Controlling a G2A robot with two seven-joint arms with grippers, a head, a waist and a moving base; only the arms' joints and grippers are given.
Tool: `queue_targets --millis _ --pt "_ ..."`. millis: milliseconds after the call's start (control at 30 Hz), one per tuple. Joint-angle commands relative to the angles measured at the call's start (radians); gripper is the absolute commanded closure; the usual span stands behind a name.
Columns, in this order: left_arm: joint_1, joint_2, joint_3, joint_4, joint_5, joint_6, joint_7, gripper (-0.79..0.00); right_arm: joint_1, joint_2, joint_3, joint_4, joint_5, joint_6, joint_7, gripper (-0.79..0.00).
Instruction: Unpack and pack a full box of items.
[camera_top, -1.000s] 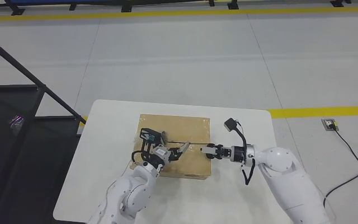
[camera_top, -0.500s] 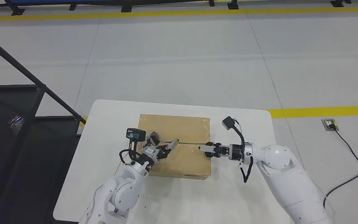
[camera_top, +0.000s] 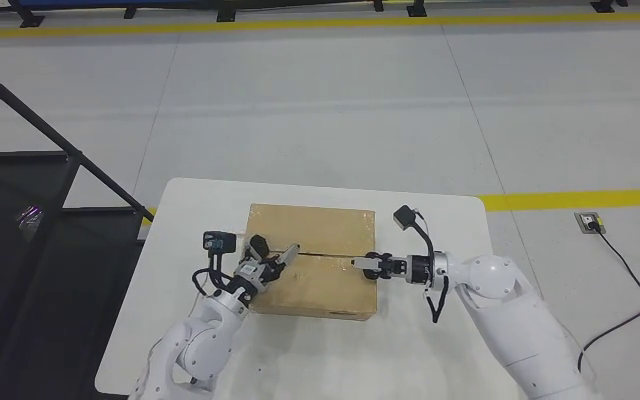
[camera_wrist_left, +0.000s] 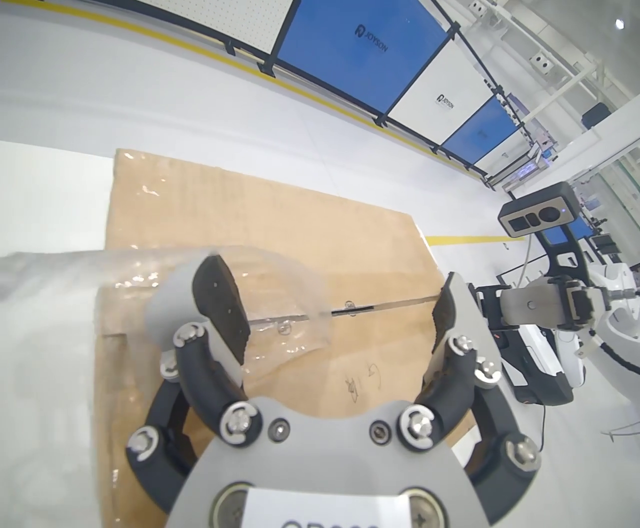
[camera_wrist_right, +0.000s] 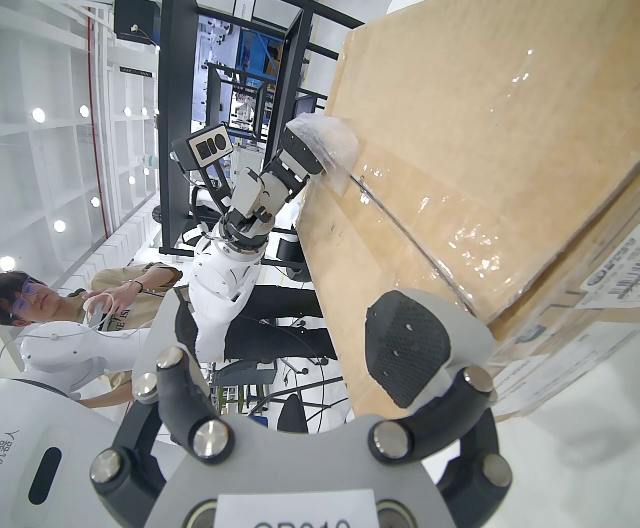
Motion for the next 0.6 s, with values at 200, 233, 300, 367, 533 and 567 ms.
queue_targets --millis 200,233,300,367,533,567 --pt "0.042 0.009 -0.065 -0.021 -0.012 -0.014 0.003 -0.785 0.009 0.0 -0.01 0.007 0.005 -0.004 -0.001 -0.785" --pt "0.044 0.01 -0.071 -0.022 -0.016 -0.014 0.0 -0.785 0.01 0.0 -0.011 0.009 0.006 -0.006 -0.001 -0.785" --pt "0.048 0.011 -0.081 -0.023 -0.023 -0.014 -0.004 -0.785 0.013 -0.001 -0.014 0.013 0.008 -0.008 -0.002 -0.785" --pt "0.058 0.012 -0.092 -0.032 -0.033 -0.018 0.0 -0.785 0.015 -0.001 -0.017 0.019 0.011 -0.011 -0.002 -0.785" --pt "0.085 0.014 -0.135 -0.051 -0.09 -0.006 0.027 -0.785 0.02 -0.002 -0.022 0.031 0.018 -0.019 -0.001 -0.785" --pt "0.085 0.013 -0.149 -0.05 -0.13 0.002 0.023 -0.785 0.02 -0.001 -0.022 0.034 0.02 -0.023 0.0 -0.785"
